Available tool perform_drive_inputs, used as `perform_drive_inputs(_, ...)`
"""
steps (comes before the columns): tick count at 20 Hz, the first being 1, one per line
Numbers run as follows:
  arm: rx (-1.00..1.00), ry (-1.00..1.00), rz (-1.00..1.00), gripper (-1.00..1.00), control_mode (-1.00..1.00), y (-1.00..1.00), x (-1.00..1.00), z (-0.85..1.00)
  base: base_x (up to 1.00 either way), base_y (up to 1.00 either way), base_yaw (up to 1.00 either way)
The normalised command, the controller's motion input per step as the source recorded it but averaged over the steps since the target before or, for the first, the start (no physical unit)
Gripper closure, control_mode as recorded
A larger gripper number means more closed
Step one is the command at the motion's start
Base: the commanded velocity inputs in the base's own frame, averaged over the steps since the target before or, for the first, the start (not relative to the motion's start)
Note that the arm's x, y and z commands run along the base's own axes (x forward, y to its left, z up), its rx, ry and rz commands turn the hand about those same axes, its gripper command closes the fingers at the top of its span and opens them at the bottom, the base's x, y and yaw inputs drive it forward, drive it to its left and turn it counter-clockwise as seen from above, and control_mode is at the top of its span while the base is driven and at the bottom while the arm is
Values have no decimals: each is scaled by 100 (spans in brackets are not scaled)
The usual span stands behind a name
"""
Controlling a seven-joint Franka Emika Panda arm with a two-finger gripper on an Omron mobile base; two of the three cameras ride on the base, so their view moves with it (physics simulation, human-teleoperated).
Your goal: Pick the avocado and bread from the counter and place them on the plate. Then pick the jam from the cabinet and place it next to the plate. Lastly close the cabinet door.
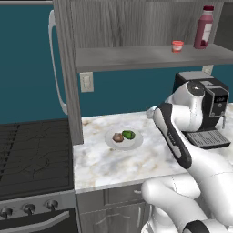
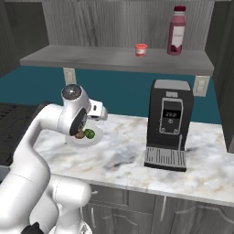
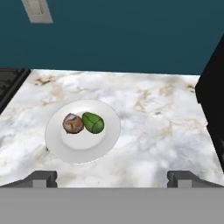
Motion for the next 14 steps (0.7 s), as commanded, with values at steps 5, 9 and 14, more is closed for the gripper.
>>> perform_drive_inputs(5,-6,-4,-4,-100,-100,-14,0,36,0,0,0)
perform_drive_inputs(9,0,-12,-6,-100,-100,-12,0,40,0,0,0)
perform_drive_inputs(14,0,-15,-4,-100,-100,-13,0,44,0,0,0)
